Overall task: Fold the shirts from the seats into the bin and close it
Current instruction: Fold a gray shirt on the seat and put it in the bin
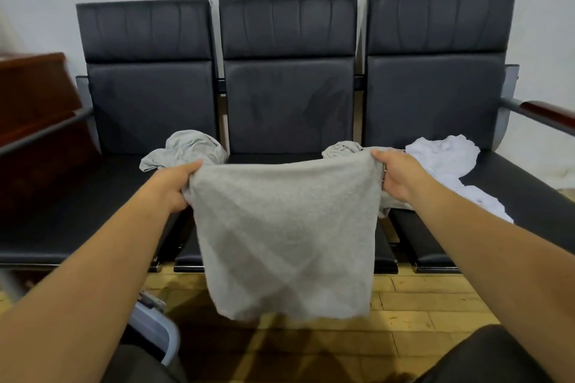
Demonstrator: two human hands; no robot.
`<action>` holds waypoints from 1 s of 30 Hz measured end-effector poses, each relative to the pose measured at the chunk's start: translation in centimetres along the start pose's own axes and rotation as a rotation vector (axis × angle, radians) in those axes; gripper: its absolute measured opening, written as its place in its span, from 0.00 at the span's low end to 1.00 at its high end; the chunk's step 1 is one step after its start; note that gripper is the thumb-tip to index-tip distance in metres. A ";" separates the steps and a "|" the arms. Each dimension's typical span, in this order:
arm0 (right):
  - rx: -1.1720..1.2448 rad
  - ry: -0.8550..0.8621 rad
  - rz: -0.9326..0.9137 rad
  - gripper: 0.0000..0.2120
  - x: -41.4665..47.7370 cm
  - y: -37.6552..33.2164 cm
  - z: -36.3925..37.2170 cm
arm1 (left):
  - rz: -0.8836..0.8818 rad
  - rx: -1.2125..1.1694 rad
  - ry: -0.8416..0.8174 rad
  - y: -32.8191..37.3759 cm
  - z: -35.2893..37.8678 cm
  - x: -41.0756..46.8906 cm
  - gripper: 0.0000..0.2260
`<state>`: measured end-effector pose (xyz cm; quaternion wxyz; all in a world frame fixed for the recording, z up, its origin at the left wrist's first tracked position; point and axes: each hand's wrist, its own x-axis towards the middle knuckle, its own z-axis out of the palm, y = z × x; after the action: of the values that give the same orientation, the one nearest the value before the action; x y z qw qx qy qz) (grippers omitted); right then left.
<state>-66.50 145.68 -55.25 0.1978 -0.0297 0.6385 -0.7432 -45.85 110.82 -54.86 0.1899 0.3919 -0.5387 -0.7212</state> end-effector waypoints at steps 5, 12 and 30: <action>-0.024 0.030 -0.062 0.07 0.0 -5.5 0.6 | 0.115 -0.095 -0.225 6.0 0.2 -1.6 0.15; -0.125 -0.134 -0.015 0.11 -0.2 -9.8 0.7 | 0.323 -0.041 -0.155 8.7 -0.3 -1.8 0.15; -0.514 -0.049 -0.131 0.10 6.2 -9.7 0.7 | 0.406 0.656 -0.063 9.8 -0.4 3.5 0.14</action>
<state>-74.44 144.00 -47.11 0.1507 -0.1382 0.7979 -0.5670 -49.17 104.68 -47.12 0.1768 0.2949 -0.8129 -0.4701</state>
